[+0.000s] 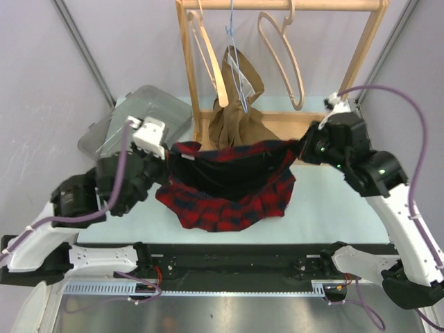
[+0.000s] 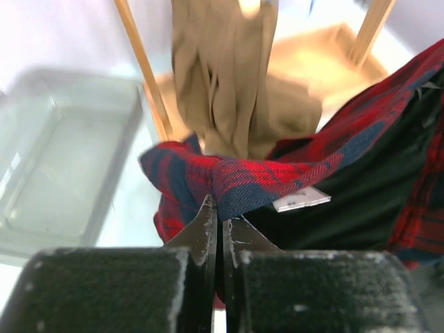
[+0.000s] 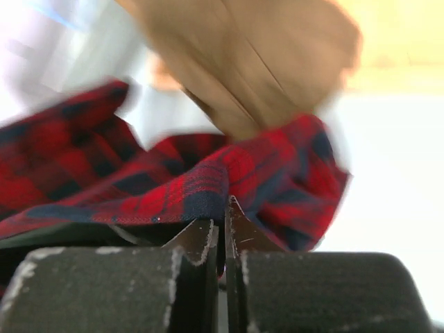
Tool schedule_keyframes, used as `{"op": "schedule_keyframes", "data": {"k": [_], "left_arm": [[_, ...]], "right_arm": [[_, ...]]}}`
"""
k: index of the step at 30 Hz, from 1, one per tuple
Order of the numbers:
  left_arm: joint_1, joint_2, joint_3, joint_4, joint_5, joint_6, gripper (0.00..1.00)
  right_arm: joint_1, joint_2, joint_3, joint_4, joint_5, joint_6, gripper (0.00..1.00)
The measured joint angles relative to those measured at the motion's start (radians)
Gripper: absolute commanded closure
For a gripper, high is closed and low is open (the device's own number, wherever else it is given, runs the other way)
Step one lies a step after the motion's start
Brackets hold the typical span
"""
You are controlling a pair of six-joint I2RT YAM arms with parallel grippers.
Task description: Place the skirt on the hanger
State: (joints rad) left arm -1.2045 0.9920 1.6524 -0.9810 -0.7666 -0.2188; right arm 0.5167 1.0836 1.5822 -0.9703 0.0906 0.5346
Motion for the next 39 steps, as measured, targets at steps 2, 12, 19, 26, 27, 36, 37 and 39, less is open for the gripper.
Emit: {"op": "schedule_keyframes", "data": {"k": [2, 12, 19, 26, 27, 36, 37, 39], "left_arm": [[0.041, -0.037, -0.139, 0.024, 0.055, -0.028, 1.0], [0.343, -0.048, -0.726, 0.201, 0.516, -0.148, 1.0], [0.443, 0.013, -0.718, 0.291, 0.741, -0.138, 1.0], [0.475, 0.077, -0.62, 0.293, 0.838, -0.118, 1.0], [0.48, 0.084, -0.601, 0.289, 0.85, -0.114, 1.0], [0.51, 0.158, -0.503, 0.266, 0.904, -0.086, 0.98], [0.512, 0.16, -0.503, 0.264, 0.907, -0.085, 0.97], [0.517, 0.161, -0.503, 0.26, 0.911, -0.083, 0.97]], "right_arm": [[0.0, -0.011, -0.121, 0.001, 0.011, 0.016, 1.0], [-0.06, 0.056, -0.508, 0.038, 0.044, 0.056, 1.0], [-0.08, 0.12, -0.479, 0.066, 0.041, 0.027, 0.54], [-0.08, 0.048, -0.386, 0.11, 0.027, -0.03, 0.25], [-0.08, 0.029, -0.37, 0.118, 0.024, -0.04, 0.23], [-0.099, -0.063, -0.072, 0.178, 0.008, -0.199, 0.14], [-0.104, -0.037, -0.018, 0.187, 0.012, -0.216, 0.14], [-0.117, 0.021, 0.099, 0.203, 0.018, -0.244, 0.14]]}}
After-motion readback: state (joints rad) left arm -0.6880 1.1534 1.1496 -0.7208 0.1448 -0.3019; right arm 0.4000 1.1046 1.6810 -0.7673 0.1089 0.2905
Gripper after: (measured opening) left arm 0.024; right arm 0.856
